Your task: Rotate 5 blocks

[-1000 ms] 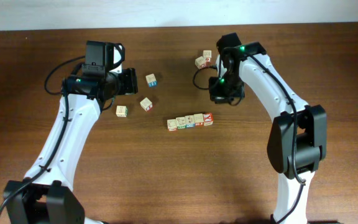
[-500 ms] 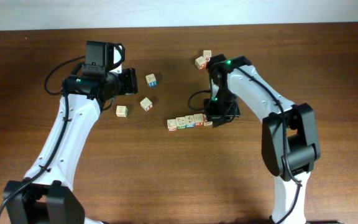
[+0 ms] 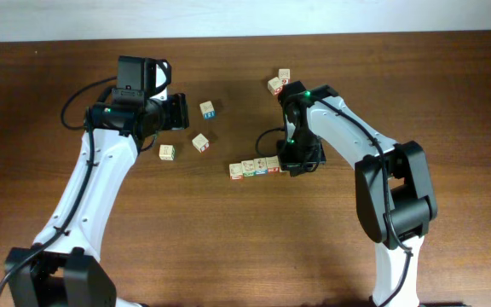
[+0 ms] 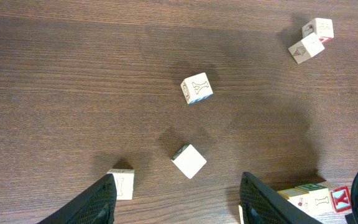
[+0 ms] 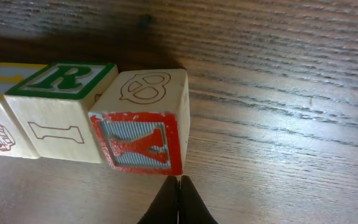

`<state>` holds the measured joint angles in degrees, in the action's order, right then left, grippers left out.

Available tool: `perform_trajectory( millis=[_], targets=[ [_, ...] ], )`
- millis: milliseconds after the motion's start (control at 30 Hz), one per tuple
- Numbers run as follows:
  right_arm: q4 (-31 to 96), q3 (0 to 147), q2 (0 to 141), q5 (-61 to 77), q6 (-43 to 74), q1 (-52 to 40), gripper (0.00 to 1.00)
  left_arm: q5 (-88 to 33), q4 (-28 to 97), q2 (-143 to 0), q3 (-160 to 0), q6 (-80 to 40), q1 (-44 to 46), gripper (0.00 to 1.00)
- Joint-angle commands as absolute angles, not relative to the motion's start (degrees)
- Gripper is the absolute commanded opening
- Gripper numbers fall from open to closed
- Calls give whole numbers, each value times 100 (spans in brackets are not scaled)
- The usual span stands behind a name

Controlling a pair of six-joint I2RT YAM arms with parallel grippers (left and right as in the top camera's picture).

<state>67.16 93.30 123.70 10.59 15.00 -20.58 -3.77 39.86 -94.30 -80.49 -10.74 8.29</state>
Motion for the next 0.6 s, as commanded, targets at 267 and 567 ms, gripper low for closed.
perform_trajectory(
  millis=[267,567],
  targets=[
    [6508,9282,12311,1009,1542,-2248,4,-318,3992,-9494,-8125,-1068,858,62],
    [6504,9282,12311,1011,1542,-2250,4,-318,3999,-9494,-8125,-1068,858,62]
  ],
)
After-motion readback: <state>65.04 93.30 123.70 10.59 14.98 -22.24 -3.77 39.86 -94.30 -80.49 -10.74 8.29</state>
